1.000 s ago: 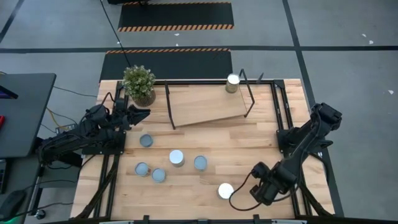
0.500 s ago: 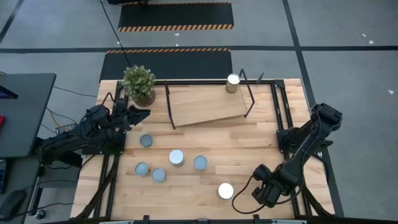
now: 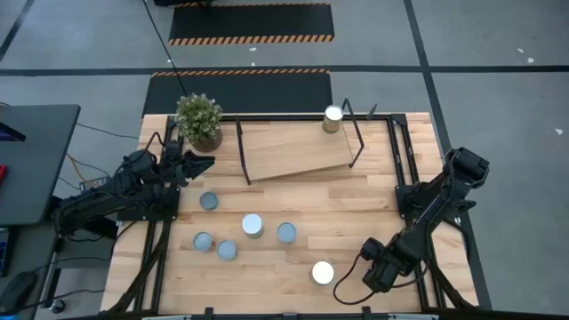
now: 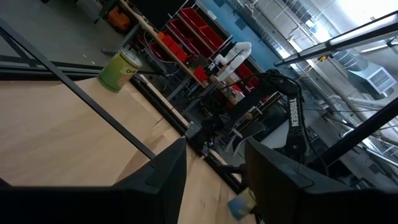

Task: Pick and place cans onto a shelf
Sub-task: Put the canned peas on the shelf

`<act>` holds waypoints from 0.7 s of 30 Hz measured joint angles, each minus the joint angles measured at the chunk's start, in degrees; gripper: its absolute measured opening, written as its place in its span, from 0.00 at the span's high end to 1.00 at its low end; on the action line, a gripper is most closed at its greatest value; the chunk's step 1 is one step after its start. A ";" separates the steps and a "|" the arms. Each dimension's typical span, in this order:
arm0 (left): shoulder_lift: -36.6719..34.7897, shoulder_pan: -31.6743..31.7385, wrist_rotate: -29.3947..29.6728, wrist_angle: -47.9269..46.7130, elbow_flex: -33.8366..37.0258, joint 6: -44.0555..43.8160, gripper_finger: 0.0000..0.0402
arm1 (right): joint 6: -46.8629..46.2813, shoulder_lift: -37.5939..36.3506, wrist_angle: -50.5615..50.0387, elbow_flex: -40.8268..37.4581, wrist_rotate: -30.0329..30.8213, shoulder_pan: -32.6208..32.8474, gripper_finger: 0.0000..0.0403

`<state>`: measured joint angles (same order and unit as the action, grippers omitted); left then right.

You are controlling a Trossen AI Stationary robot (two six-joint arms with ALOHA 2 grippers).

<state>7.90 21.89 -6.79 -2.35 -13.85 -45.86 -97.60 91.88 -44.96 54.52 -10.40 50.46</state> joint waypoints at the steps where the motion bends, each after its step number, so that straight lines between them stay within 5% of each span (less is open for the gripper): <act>1: 0.00 0.00 0.00 0.00 0.00 -0.01 0.58 | 1.51 0.00 -0.17 -0.04 -0.67 -0.37 0.15; 5: 0.00 0.01 0.00 0.00 0.00 -0.01 0.58 | 9.30 0.00 -0.42 -0.04 -3.11 -2.66 0.23; 11: -0.02 0.00 0.02 0.02 0.00 -0.01 0.58 | 24.44 -1.34 -4.86 -0.04 -3.85 -8.78 0.21; 21: 0.00 0.02 0.02 0.02 0.00 -0.01 0.58 | 65.72 -3.82 -14.21 0.60 1.30 -29.12 0.20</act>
<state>7.90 21.91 -6.76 -2.33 -13.85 -45.87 -31.88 88.05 -59.17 55.11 -9.11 21.34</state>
